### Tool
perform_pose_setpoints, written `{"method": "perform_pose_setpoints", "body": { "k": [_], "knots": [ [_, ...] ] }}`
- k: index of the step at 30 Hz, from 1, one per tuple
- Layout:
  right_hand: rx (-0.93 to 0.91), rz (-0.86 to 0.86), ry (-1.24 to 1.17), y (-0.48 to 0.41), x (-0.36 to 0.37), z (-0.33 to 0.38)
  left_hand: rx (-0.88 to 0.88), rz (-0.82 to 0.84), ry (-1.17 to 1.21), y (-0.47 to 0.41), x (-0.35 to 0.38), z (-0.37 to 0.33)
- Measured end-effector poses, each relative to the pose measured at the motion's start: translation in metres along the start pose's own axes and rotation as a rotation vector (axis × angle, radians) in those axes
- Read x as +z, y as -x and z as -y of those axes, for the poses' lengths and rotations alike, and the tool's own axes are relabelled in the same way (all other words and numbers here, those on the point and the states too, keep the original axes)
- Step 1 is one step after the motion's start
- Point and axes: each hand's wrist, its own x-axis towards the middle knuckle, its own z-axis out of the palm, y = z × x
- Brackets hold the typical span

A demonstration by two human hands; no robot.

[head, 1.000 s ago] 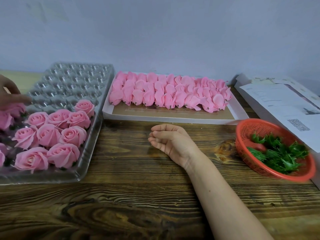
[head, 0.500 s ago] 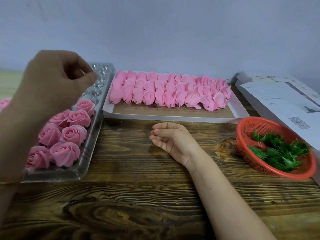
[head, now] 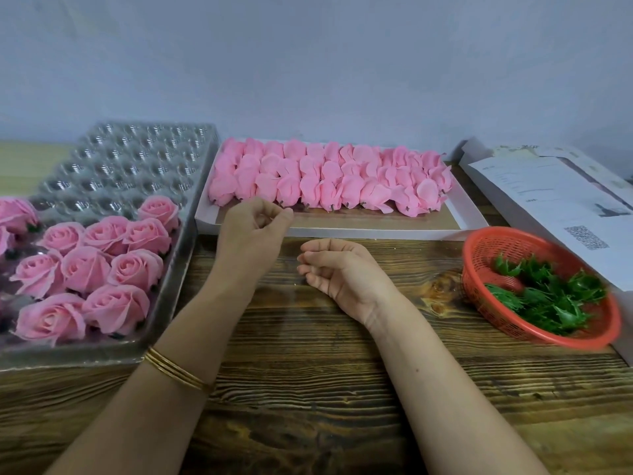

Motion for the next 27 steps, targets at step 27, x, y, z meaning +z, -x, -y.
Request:
{"method": "perform_pose_setpoints", "body": {
  "k": [27],
  "knots": [
    [-0.234, -0.144, -0.079, -0.002, -0.018, 0.023, -0.149, 0.014, 0.061, -0.002, 0.015, 0.036]
  ]
}}
